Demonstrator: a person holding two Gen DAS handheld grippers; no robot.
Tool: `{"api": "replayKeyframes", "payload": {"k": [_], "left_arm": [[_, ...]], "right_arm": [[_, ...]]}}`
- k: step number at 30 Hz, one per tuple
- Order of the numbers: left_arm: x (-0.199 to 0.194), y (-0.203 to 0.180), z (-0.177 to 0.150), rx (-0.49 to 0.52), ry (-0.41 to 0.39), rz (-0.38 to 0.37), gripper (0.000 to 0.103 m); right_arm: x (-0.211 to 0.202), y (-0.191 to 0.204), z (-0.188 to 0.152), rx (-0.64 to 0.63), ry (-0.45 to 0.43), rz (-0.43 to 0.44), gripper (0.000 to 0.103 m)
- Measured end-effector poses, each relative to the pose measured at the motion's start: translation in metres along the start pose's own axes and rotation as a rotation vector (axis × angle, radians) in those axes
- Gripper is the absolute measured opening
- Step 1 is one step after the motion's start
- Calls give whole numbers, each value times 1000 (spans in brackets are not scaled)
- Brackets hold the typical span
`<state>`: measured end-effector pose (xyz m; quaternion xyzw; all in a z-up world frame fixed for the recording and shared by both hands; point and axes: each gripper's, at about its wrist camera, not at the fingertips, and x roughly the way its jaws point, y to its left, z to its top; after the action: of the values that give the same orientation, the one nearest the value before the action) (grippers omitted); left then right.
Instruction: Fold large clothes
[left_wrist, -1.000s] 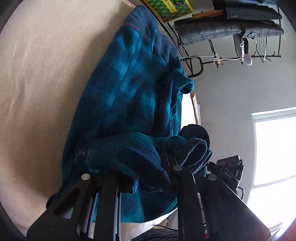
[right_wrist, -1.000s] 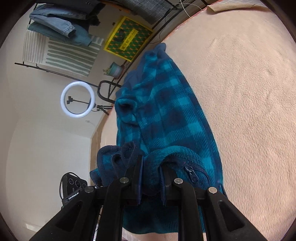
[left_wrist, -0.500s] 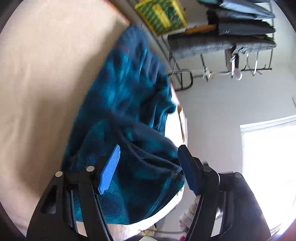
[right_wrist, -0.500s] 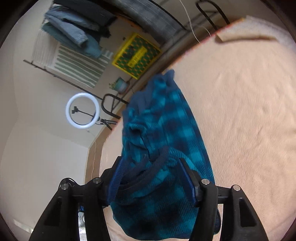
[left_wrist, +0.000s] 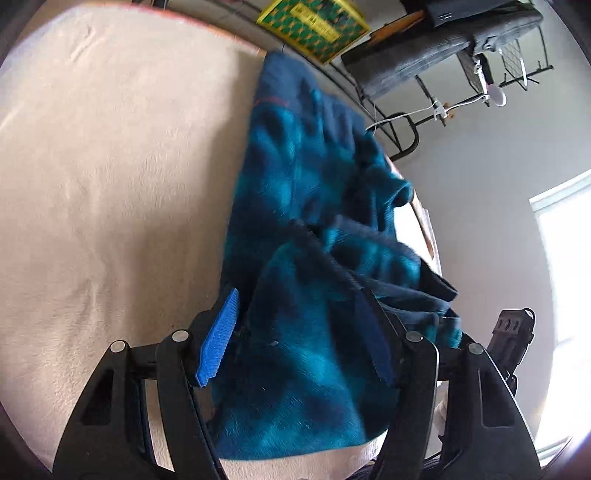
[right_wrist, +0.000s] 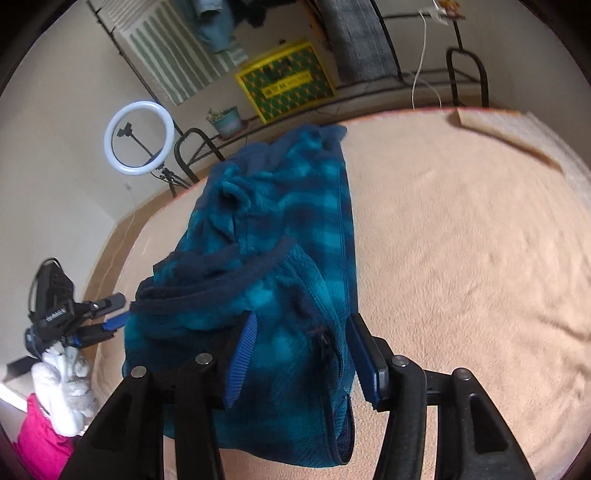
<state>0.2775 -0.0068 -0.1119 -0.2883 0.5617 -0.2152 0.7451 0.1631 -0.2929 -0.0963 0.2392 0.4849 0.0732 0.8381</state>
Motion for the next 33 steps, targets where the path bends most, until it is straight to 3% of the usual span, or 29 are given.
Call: {"api": "replayKeyframes", "payload": {"k": [2, 4, 5, 8, 11, 15, 16, 18, 22, 23, 27, 28, 30, 31, 33], "left_arm": [[9, 5, 2, -34, 16, -59, 66], [15, 5, 4, -41, 15, -69, 66], [16, 3, 4, -34, 14, -66, 58], [19, -6, 1, 19, 27, -39, 17], [11, -17, -4, 60, -20, -3, 8], [-11, -16, -6, 61, -119, 56, 7], [-3, -5, -2, 35, -101, 93, 7], [12, 10, 1, -16, -66, 97, 7], [15, -4, 1, 40, -96, 117, 9], [11, -10, 2, 56, -100, 121, 10], [-14, -29, 0, 113, -159, 123, 36], [-22, -31, -2, 124, -175, 101, 36], [-31, -39, -8, 147, -181, 80, 36], [-33, -43, -11, 159, -178, 60, 36], [-32, -51, -19, 191, -167, 53, 36]], "right_arm": [[4, 1, 0, -3, 12, 6, 54], [10, 3, -1, -26, 34, 2, 53], [12, 5, -2, -34, 41, -2, 52], [15, 9, -5, -56, 66, -7, 30], [13, 15, -7, -57, 62, -21, 15], [-11, 17, -10, -6, -9, -40, 10], [-9, 11, -10, 4, -11, -71, 9], [5, 0, -10, 15, 26, -121, 9], [17, 5, -13, -43, 54, -185, 10], [14, 8, -11, -52, 53, -185, 17], [-16, 24, -8, -120, -55, -228, 25], [-27, 32, -8, -146, -101, -220, 26], [-40, 49, -7, -195, -146, -118, 26], [-41, 63, -8, -247, -144, -59, 26], [-32, 84, -13, -331, -117, -35, 25]]}}
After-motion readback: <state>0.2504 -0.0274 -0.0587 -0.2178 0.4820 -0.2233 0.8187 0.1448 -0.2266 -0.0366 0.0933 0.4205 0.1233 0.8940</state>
